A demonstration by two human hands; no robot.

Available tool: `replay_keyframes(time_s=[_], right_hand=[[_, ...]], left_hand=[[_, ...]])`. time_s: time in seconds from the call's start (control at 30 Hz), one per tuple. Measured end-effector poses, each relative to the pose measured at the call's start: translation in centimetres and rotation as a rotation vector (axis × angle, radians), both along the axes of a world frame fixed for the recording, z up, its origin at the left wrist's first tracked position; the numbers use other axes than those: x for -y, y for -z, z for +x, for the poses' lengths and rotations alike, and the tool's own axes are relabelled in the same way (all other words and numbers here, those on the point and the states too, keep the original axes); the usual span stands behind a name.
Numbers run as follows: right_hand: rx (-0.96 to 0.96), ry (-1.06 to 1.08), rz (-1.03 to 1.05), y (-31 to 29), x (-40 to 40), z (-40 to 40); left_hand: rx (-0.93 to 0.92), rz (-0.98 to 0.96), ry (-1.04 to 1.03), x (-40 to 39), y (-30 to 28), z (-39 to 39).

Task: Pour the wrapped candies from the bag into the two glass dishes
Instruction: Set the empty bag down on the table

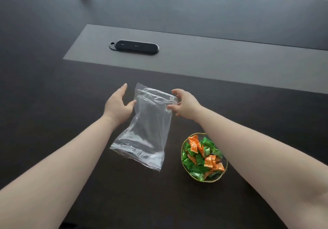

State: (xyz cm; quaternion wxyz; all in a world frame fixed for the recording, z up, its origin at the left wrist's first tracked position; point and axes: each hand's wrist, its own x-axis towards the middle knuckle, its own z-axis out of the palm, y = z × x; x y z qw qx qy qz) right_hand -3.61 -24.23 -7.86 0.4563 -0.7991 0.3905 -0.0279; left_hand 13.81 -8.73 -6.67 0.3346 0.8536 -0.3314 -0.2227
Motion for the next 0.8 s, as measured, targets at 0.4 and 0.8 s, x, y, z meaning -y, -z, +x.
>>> replay_keyframes(time_s=[0.4, 0.8], right_hand=[[-0.119, -0.033, -0.125, -0.1, 1.9, -6.3], [-0.193, 0.224, -0.106, 1.1, 4.0, -20.6]], left_hand=[[-0.117, 0.050, 0.124, 3.1, -0.5, -4.5], [-0.186, 0.128, 0.323, 7.3, 0.3, -13.8]])
